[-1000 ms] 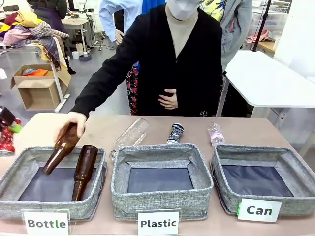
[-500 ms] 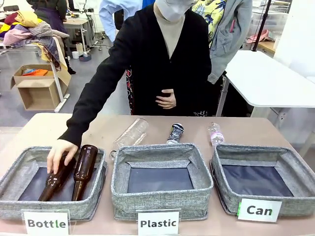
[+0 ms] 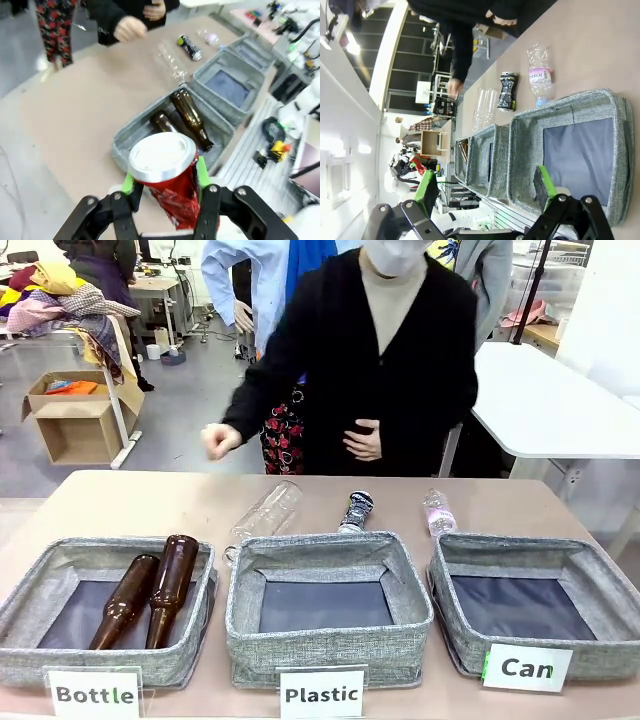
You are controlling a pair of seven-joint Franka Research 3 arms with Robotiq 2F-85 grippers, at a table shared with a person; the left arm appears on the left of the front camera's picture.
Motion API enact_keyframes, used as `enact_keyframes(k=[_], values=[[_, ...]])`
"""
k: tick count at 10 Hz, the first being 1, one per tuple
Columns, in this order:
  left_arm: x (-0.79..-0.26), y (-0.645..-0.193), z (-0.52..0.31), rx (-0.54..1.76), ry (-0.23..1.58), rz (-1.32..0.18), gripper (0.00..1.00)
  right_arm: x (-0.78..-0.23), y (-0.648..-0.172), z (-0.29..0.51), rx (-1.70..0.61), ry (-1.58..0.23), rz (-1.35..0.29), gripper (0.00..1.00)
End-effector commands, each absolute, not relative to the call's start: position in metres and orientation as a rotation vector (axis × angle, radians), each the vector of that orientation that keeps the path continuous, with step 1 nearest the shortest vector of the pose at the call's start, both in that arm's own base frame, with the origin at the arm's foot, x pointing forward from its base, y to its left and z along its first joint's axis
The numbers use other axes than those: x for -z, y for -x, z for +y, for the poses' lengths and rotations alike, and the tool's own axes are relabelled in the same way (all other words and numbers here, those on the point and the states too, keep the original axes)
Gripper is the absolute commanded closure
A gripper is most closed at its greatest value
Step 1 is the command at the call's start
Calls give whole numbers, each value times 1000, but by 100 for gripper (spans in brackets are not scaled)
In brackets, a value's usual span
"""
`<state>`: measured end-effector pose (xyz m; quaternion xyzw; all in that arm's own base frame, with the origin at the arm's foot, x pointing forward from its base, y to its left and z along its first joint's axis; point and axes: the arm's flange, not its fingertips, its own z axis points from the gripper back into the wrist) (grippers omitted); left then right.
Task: Sort the can waste into the basket.
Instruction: Pick up the can waste from the table and place it in the right Fabric basket.
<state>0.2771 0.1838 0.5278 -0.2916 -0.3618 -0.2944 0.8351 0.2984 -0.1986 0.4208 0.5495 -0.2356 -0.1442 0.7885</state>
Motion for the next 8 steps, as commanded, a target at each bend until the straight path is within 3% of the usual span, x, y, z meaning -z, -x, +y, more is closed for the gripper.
enact_keyframes(k=[1,3,5,8], values=[[-562,-305,101,634,574,-702,49,-422,-302,-199,295,-1200,-543,0],[-590,-332,-12,796,573,-678,49,-421,-298,-199,310,-1184,-507,0],[-609,-352,-140,886,560,-643,49,-487,-245,-224,169,-1164,-533,0],[-594,-360,-313,1041,538,-625,49,-537,-180,-290,138,-1135,-583,0]])
